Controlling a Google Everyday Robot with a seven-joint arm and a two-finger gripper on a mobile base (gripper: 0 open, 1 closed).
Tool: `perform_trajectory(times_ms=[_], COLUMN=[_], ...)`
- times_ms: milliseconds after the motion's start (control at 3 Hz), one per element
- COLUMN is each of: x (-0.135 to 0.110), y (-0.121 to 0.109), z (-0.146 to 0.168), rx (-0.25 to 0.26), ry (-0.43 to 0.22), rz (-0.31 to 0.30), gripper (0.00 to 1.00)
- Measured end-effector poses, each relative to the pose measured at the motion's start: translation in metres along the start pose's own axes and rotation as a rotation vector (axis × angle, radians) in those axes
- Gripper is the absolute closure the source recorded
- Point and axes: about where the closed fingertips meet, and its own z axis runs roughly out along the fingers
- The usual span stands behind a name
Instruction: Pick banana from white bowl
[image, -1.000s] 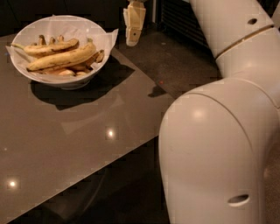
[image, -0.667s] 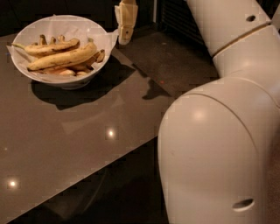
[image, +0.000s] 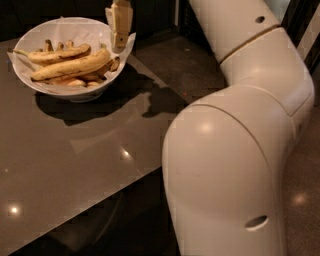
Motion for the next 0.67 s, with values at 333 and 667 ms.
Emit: perform_trajectory(times_ms=[333,667], x=[-0.010,-0.013], y=[0.001,0.006], z=[0.017,0.032], rx=[-0.030,-0.058], ry=[-0.023,-0.043], rz=[0.006,0.033], gripper=[0.13,0.17])
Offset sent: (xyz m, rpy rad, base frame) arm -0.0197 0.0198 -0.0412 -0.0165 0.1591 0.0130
